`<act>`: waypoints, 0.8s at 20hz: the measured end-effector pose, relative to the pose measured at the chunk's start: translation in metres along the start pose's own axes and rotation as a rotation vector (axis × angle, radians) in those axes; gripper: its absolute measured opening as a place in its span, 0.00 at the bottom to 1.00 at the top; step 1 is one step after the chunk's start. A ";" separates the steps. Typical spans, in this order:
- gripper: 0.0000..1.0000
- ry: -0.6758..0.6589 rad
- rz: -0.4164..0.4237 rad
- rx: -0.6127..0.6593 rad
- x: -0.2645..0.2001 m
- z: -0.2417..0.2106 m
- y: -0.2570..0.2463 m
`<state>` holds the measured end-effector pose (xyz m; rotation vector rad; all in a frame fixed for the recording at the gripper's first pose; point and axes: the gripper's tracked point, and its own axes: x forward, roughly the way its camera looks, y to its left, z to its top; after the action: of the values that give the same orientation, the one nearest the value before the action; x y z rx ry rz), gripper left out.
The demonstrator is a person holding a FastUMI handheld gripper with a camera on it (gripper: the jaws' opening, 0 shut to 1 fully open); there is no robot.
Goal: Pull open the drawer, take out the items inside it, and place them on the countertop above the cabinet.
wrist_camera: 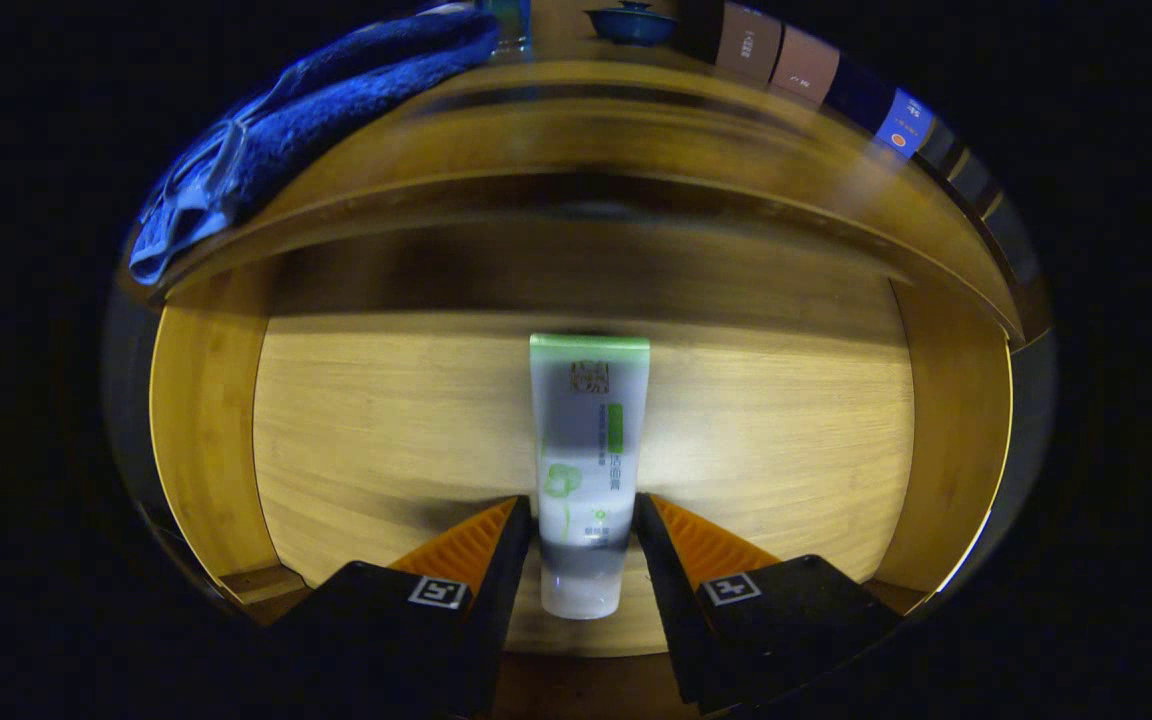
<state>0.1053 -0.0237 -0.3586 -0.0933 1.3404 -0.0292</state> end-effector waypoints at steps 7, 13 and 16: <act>0.44 -0.015 -0.012 -0.008 0.000 0.000 -0.003; 0.44 -0.161 0.008 0.007 -0.016 0.015 -0.003; 0.44 -0.234 0.044 0.026 -0.022 0.016 -0.001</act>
<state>0.1163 -0.0218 -0.3334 -0.0438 1.1074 0.0018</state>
